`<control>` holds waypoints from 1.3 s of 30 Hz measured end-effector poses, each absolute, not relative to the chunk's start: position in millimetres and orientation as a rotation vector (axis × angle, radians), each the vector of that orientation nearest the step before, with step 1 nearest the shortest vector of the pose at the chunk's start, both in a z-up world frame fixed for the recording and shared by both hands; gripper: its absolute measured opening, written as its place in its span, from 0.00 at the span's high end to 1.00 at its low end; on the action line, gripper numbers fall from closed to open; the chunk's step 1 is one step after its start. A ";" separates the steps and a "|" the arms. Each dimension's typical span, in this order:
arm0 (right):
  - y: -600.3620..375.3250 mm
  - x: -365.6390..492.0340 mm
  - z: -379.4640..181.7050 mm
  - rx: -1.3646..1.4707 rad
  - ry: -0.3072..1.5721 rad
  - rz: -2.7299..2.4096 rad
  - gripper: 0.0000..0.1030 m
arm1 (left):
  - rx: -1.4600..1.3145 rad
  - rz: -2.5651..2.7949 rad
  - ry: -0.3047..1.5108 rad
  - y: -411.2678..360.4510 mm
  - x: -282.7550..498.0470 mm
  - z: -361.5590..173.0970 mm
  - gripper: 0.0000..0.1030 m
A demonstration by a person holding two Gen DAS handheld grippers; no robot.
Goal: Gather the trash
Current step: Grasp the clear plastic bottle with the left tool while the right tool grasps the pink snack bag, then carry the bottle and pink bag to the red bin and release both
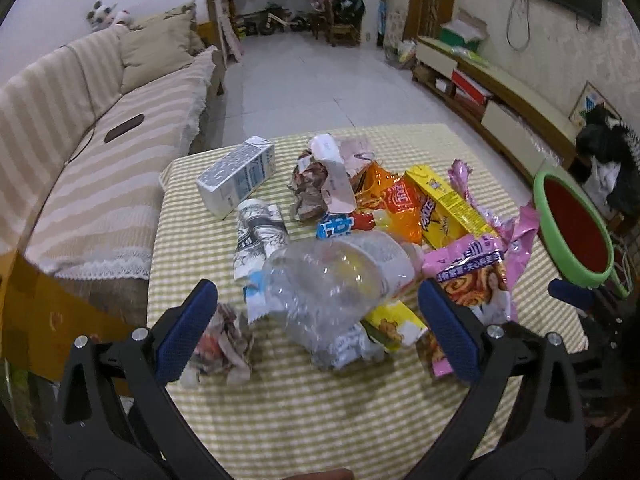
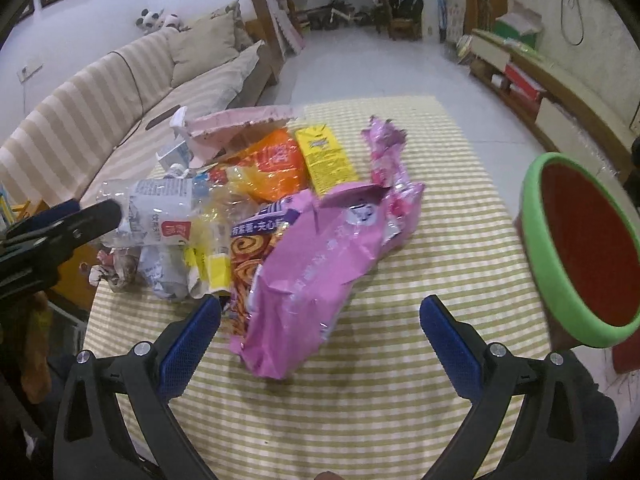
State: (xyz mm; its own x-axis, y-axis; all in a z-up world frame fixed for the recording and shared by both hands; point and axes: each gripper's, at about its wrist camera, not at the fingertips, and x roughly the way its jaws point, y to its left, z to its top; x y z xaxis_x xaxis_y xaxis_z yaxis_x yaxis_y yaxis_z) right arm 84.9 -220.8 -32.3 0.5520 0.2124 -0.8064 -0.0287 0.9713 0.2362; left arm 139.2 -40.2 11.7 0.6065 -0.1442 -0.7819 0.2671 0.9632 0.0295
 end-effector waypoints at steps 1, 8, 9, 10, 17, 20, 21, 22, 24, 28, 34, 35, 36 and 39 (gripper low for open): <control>-218.8 87.1 -34.0 0.206 0.986 0.148 0.07 | 0.178 -0.248 0.904 -43.3 144.5 9.1 0.05; -206.2 98.5 -47.8 0.216 1.051 0.197 0.18 | 0.284 -0.290 0.960 -54.6 160.4 -5.0 0.23; -205.4 99.9 -48.6 0.214 1.057 0.199 0.26 | 0.284 -0.292 0.958 -54.9 161.5 -5.1 0.23; -205.2 100.7 -49.7 0.212 1.063 0.199 0.33 | 0.282 -0.295 0.956 -54.6 161.9 -5.0 0.24; -211.7 95.0 -48.2 0.201 1.044 0.191 0.64 | 0.268 -0.304 0.950 -52.1 157.7 -3.6 0.28; -213.8 89.8 -41.6 0.201 1.018 0.196 0.69 | 0.247 -0.307 0.950 -49.4 152.3 -2.0 0.28; -213.6 88.2 -38.8 0.196 1.007 0.199 0.70 | 0.241 -0.306 0.946 -48.6 150.3 -0.8 0.28; -214.1 86.0 -34.6 0.188 0.995 0.201 0.71 | 0.233 -0.304 0.940 -47.6 147.3 1.2 0.28; -214.6 83.2 -27.1 0.176 0.974 0.201 0.71 | 0.219 -0.300 0.930 -46.7 142.8 5.1 0.28; -216.4 76.4 -12.7 0.168 0.936 0.209 0.71 | 0.178 -0.285 0.900 -42.8 132.4 17.7 0.30; -218.3 68.3 -1.3 0.172 0.903 0.216 0.71 | 0.132 -0.275 0.873 -38.3 124.7 32.8 0.32; -217.2 67.5 -0.1 0.170 0.899 0.217 0.71 | 0.121 -0.276 0.872 -36.8 123.5 35.1 0.32; -217.5 66.4 0.9 0.171 0.896 0.219 0.71 | 0.111 -0.270 0.866 -35.6 122.6 38.5 0.32; -219.1 63.1 6.4 0.179 0.878 0.223 0.71 | 0.109 -0.262 0.850 -36.3 119.6 46.9 0.32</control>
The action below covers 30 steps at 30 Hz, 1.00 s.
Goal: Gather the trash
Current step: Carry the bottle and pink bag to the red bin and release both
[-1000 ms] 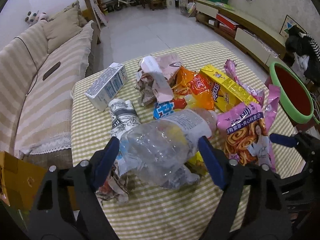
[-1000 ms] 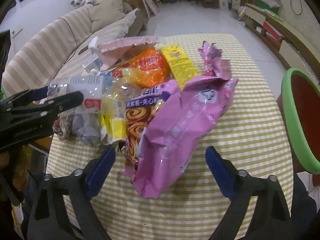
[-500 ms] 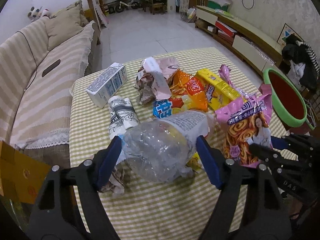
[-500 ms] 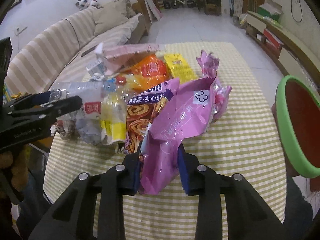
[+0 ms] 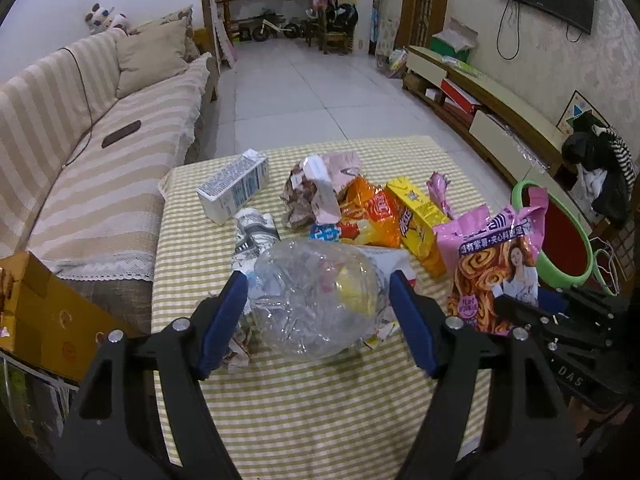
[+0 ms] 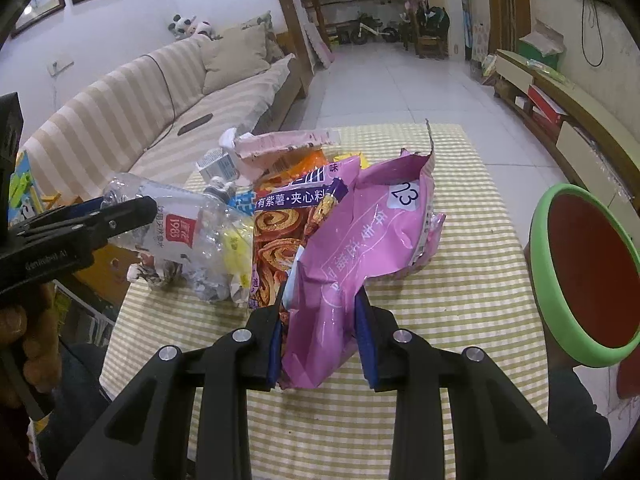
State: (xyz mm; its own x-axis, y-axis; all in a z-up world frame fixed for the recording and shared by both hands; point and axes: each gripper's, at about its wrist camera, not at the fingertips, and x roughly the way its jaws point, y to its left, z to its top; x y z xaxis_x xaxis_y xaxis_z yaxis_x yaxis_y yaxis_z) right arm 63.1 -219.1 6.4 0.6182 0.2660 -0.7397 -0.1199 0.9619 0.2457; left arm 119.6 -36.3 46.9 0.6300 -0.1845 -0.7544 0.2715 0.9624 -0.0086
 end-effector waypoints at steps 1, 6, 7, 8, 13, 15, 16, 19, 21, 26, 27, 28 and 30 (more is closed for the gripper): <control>-219.3 62.6 8.7 0.180 0.871 0.225 0.71 | 0.105 -0.261 0.846 -35.9 117.9 49.3 0.32; -224.8 59.2 22.3 0.188 0.834 0.235 0.71 | 0.089 -0.252 0.817 -37.2 115.8 66.1 0.32; -226.3 59.2 24.9 0.190 0.828 0.235 0.71 | 0.089 -0.250 0.810 -38.5 116.0 69.5 0.32; -227.8 58.3 26.7 0.190 0.824 0.236 0.71 | 0.089 -0.249 0.805 -39.6 115.8 71.9 0.32; -240.7 54.9 35.2 0.211 0.800 0.221 0.71 | 0.096 -0.255 0.784 -51.8 116.2 82.3 0.32; -247.2 54.2 38.3 0.217 0.790 0.207 0.71 | 0.095 -0.266 0.774 -59.6 117.1 86.3 0.32; -253.5 53.9 41.1 0.218 0.781 0.193 0.71 | 0.096 -0.271 0.770 -63.0 116.5 87.7 0.32; -272.7 53.4 46.6 0.235 0.763 0.157 0.71 | 0.096 -0.299 0.759 -79.1 119.0 93.1 0.32; -287.5 52.9 49.0 0.244 0.755 0.127 0.71 | 0.099 -0.323 0.753 -92.9 123.2 96.4 0.32; -338.2 50.4 55.4 0.269 0.735 0.029 0.71 | 0.097 -0.393 0.739 -132.5 132.6 103.0 0.32; -351.7 49.3 56.4 0.276 0.731 0.002 0.71 | 0.100 -0.412 0.735 -143.5 134.4 104.1 0.32; -362.8 47.5 56.1 0.281 0.729 -0.019 0.71 | 0.102 -0.425 0.733 -152.0 133.8 104.9 0.32; -384.9 45.7 56.4 0.293 0.725 -0.061 0.71 | 0.107 -0.464 0.734 -172.5 137.1 106.1 0.32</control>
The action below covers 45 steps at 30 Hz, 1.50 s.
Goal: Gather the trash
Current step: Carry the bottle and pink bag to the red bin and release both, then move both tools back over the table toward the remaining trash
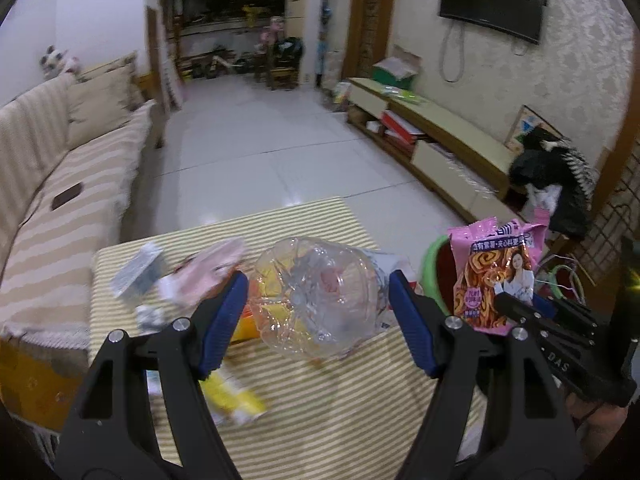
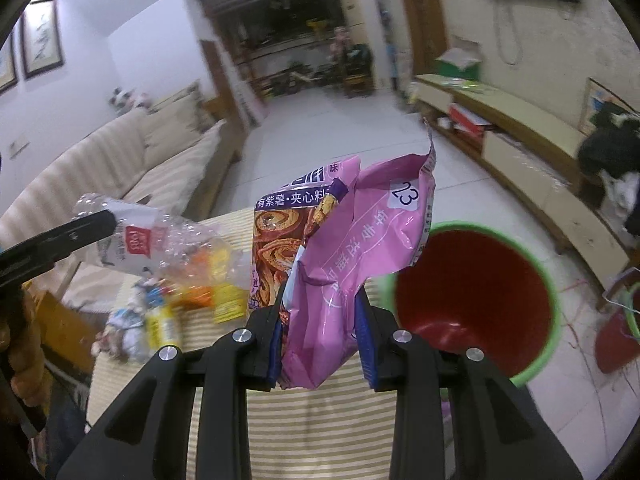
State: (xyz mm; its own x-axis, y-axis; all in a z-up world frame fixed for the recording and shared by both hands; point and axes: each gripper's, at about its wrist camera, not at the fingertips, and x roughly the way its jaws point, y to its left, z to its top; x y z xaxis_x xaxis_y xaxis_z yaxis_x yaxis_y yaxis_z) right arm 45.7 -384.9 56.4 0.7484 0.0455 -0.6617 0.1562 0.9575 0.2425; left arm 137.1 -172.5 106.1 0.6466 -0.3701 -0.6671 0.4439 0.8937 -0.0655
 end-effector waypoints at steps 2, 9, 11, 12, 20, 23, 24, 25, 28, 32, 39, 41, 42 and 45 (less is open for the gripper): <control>-406.0 44.1 55.7 0.303 0.720 -0.098 0.71 | 0.122 -0.509 0.737 -199.6 138.7 104.2 0.32; -471.7 38.6 35.6 0.357 0.750 -0.218 0.71 | 0.178 -0.607 0.750 -276.4 140.3 93.4 0.32; -487.7 38.5 27.9 0.372 0.761 -0.239 0.71 | 0.206 -0.629 0.758 -298.4 141.5 86.5 0.32; -495.1 39.4 22.8 0.382 0.772 -0.243 0.71 | 0.220 -0.638 0.763 -308.6 141.7 82.4 0.32; -513.0 57.0 -26.2 0.417 0.881 -0.254 0.71 | 0.338 -0.651 0.817 -352.6 143.5 48.4 0.32; -517.6 61.7 -41.7 0.416 0.917 -0.268 0.70 | 0.355 -0.639 0.831 -354.9 146.1 39.3 0.32; -518.9 63.3 -45.9 0.418 0.927 -0.271 0.70 | 0.357 -0.632 0.834 -353.7 147.5 37.4 0.32; -519.4 65.9 -50.6 0.420 0.940 -0.270 0.70 | 0.358 -0.627 0.834 -357.3 147.6 35.7 0.32; -516.9 75.3 -62.0 0.426 0.983 -0.223 0.63 | 0.341 -0.629 0.833 -359.0 150.7 35.4 0.32; -513.6 76.8 -59.9 0.424 0.962 -0.208 0.31 | 0.336 -0.632 0.833 -362.1 153.1 36.4 0.32; -518.4 70.5 -55.2 0.417 0.953 -0.244 0.19 | 0.358 -0.663 0.862 -374.3 149.9 28.7 0.23; -521.2 65.7 -52.4 0.422 0.942 -0.258 0.19 | 0.355 -0.663 0.854 -375.8 148.6 28.9 0.09; -522.6 64.9 -51.9 0.425 0.937 -0.262 0.18 | 0.350 -0.665 0.851 -375.5 148.0 29.4 0.06; -524.1 59.9 -48.5 0.431 0.927 -0.268 0.18 | 0.356 -0.666 0.859 -375.5 146.7 28.1 0.05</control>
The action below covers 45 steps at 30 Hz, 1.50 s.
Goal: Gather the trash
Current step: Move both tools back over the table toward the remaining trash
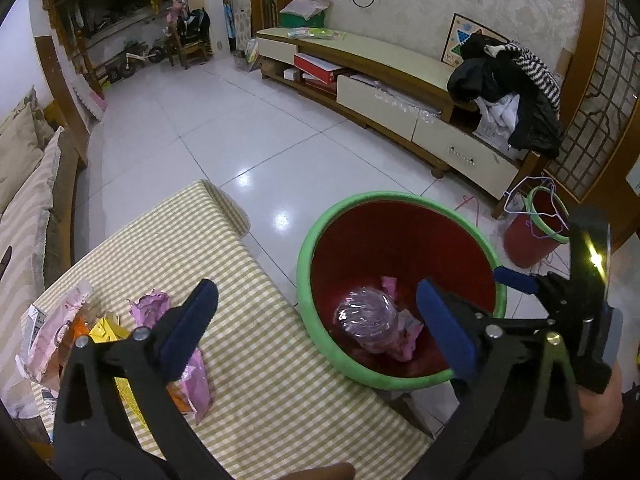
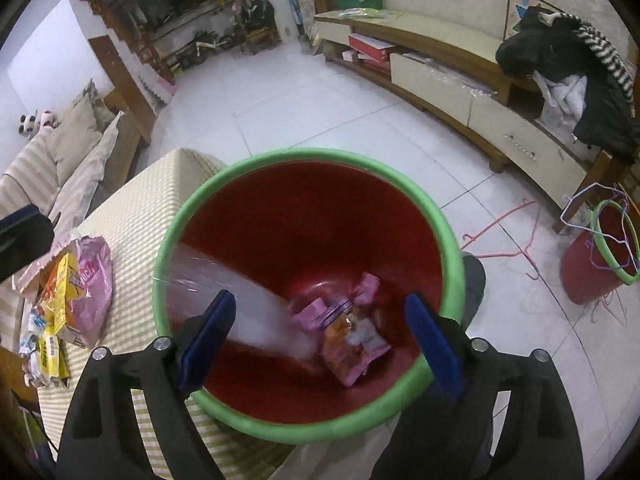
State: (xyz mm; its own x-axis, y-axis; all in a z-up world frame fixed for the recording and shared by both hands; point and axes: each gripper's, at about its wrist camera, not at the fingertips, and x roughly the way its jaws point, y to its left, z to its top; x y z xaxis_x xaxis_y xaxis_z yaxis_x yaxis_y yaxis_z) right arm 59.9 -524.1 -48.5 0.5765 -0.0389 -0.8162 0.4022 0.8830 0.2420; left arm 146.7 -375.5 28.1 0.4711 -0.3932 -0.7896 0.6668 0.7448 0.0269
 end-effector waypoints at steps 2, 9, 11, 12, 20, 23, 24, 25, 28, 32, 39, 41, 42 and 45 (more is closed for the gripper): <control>-522.9 58.4 -46.7 0.429 0.924 -0.263 0.17 | 0.355 -0.662 0.860 -373.6 146.4 28.2 0.05; -510.8 61.7 -38.8 0.422 0.916 -0.238 0.17 | 0.345 -0.640 0.859 -356.7 143.9 31.9 0.05; -505.1 62.7 -35.2 0.417 0.912 -0.226 0.17 | 0.334 -0.635 0.859 -347.4 143.2 34.3 0.05; -502.5 63.0 -33.1 0.413 0.908 -0.221 0.17 | 0.329 -0.633 0.857 -343.8 142.4 35.3 0.05; -459.8 69.8 -10.7 0.352 0.884 -0.169 0.17 | 0.252 -0.570 0.822 -281.2 135.5 50.8 0.05; -437.3 72.9 -1.7 0.331 0.874 -0.133 0.17 | 0.205 -0.528 0.816 -250.4 134.9 56.5 0.05; -426.6 74.5 1.2 0.319 0.874 -0.117 0.17 | 0.192 -0.516 0.818 -241.4 134.8 57.7 0.05; -417.0 76.1 3.5 0.308 0.873 -0.105 0.17 | 0.174 -0.493 0.818 -226.2 134.8 59.2 0.05; -389.9 80.8 7.0 0.280 0.876 -0.067 0.17 | 0.143 -0.439 0.808 -193.9 133.2 63.0 0.05; -347.8 89.6 10.7 0.233 0.883 -0.010 0.17 | 0.098 -0.366 0.804 -148.3 129.9 63.3 0.05; -286.0 103.5 16.7 0.142 0.884 0.072 0.17 | 0.021 -0.251 0.821 -71.8 118.6 52.4 0.05; -270.5 107.6 17.3 0.118 0.887 0.095 0.17 | -0.005 -0.221 0.835 -50.4 116.6 47.0 0.05; -261.4 110.5 17.5 0.105 0.889 0.106 0.17 | -0.017 -0.210 0.842 -40.8 115.9 44.0 0.05; -241.7 113.7 14.3 0.076 0.897 0.130 0.17 | -0.047 -0.174 0.854 -14.2 112.5 36.0 0.05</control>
State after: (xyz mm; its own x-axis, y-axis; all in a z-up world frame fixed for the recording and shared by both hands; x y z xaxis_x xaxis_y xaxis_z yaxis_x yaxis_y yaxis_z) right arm 113.7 -241.7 14.3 0.6164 0.1450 -0.7740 -0.0809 0.9894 0.1208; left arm 112.5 -14.2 36.0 0.6433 -0.1720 -0.7460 0.1342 0.9847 -0.1113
